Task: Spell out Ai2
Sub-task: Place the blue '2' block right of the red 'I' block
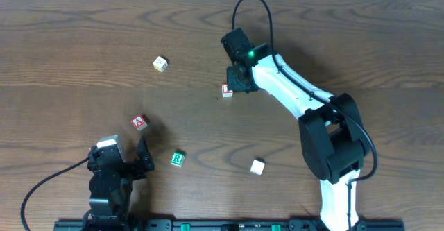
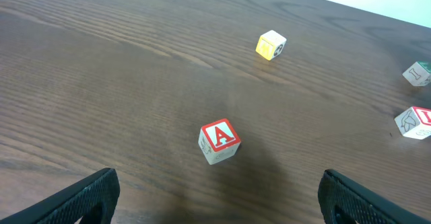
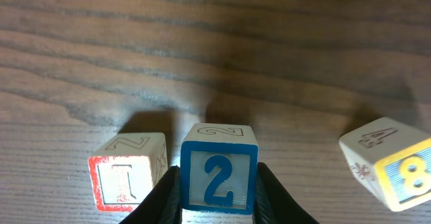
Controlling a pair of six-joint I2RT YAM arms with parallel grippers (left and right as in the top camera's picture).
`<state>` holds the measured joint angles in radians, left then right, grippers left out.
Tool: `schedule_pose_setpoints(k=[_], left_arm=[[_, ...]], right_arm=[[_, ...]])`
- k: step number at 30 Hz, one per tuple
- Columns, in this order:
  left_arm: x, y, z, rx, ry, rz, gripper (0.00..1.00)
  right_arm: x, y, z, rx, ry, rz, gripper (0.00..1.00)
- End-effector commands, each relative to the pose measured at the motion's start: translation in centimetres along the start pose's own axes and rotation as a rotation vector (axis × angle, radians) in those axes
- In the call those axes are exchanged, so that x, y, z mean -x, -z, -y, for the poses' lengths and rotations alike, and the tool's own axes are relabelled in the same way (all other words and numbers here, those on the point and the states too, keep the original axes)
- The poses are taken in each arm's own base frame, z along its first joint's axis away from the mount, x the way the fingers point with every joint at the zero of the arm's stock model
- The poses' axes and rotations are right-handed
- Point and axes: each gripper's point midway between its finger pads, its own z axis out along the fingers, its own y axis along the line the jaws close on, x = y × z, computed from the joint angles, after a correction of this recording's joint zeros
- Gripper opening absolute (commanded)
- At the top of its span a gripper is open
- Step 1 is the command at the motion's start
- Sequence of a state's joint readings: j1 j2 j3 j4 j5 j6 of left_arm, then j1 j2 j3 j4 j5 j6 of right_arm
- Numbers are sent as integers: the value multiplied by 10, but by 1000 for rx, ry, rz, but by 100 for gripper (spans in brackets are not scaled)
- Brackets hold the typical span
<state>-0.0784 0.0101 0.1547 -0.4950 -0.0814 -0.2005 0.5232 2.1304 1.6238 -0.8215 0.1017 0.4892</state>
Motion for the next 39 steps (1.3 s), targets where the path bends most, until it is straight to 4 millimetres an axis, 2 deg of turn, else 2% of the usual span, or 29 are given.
schedule_pose_setpoints(k=[1, 6, 14, 33, 36, 39], left_arm=[[-6, -3, -3, 10, -19, -11, 95], [-6, -3, -3, 10, -19, -11, 95], [-6, -3, -3, 10, -19, -11, 95], [-6, -3, -3, 10, -19, -11, 95], [-6, -3, -3, 10, -19, -11, 95], [-6, -3, -3, 10, -19, -11, 96]], right_arm=[[-6, 4, -7, 9, -3, 1, 1], [-7, 3, -7, 7, 1, 1, 1], [-21, -5, -12, 5, 23, -21, 1], [-14, -5, -8, -18, 7, 11, 2], [-13, -5, -8, -16, 6, 14, 13], [-10, -5, -5, -32, 5, 27, 15]])
